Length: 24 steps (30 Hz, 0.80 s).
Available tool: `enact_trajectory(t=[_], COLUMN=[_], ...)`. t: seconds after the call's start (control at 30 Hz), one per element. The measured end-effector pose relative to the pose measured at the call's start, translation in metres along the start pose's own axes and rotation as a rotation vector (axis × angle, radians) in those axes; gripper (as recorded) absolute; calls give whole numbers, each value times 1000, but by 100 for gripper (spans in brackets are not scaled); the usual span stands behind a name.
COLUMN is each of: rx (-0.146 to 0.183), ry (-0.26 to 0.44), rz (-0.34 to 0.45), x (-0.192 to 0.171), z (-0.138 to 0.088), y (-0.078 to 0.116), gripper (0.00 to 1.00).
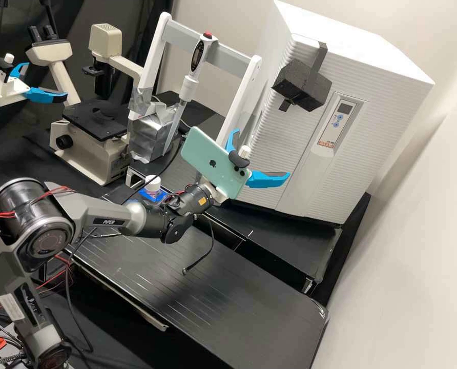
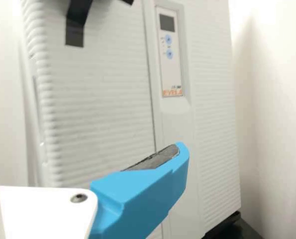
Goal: Open the door
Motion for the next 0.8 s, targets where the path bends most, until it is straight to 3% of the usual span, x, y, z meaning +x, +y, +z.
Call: enact_trajectory(t=[0.27,0.4,0.47,0.6,0.73,0.77,0.8], rx=[-10,-30,-22,-51,-58,-50,-50], ry=[5,-11,-17,-13,-12,-17,-21], rz=[31,10,6,-1,9,17,20], x=[19,27,31,36,40,41,42], z=[-11,-13,-13,-17,-18,-18,-17], y=[5,1,-1,-2,0,0,0], gripper=[100,100,100,100,100,0,0])
